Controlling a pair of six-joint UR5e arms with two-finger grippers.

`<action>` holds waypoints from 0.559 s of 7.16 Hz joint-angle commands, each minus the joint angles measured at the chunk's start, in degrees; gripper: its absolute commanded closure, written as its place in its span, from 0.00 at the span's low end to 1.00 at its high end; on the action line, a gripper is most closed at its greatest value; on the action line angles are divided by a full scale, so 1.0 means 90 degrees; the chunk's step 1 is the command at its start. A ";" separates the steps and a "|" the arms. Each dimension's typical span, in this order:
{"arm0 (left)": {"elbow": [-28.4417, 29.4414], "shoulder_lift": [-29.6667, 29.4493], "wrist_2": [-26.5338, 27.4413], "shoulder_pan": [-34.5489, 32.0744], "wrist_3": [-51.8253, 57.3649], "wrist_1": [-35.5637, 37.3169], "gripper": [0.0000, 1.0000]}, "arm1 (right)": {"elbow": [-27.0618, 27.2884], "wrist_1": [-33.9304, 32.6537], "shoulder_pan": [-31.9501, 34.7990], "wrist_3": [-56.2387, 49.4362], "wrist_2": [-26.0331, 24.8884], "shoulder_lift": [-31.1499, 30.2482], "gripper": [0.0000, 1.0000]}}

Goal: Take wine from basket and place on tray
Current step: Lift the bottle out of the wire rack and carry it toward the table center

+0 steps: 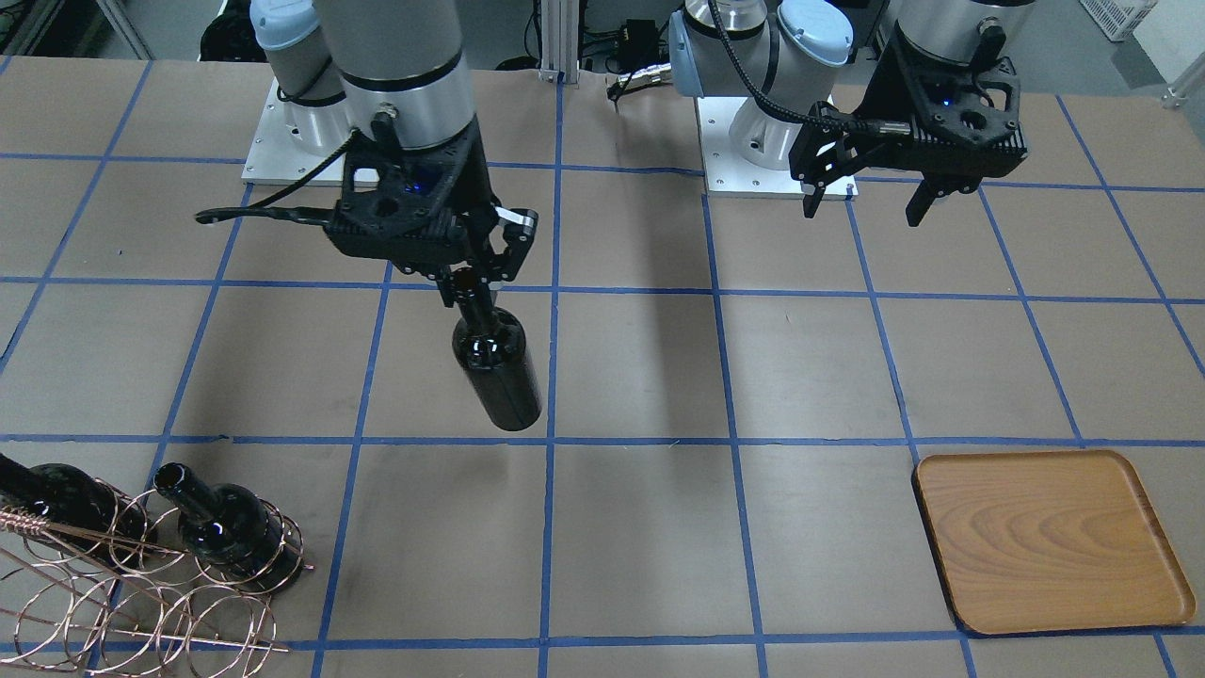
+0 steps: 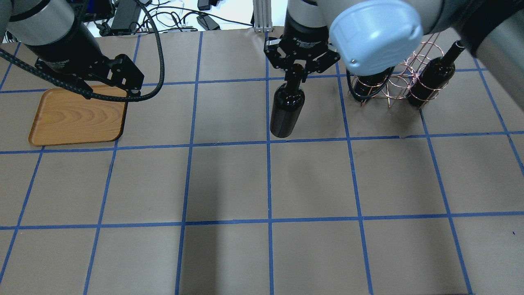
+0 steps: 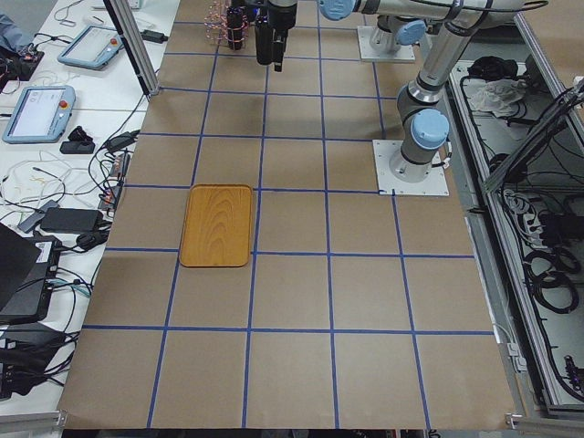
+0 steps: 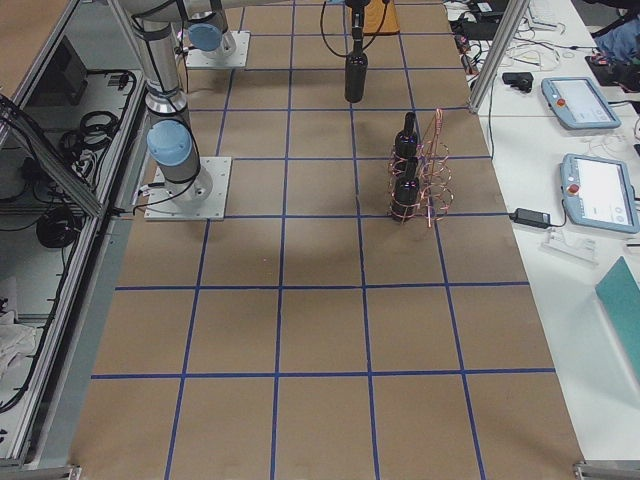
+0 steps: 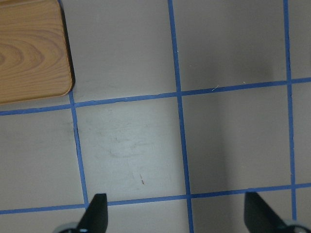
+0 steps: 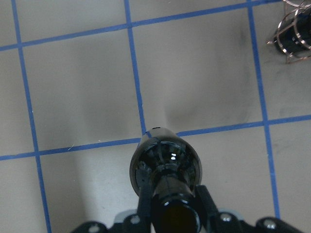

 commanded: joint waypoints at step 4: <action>0.0010 0.0017 0.0000 0.0024 0.0253 0.0014 0.00 | 0.0865 -0.0801 0.0881 0.1243 -0.0058 0.0128 1.00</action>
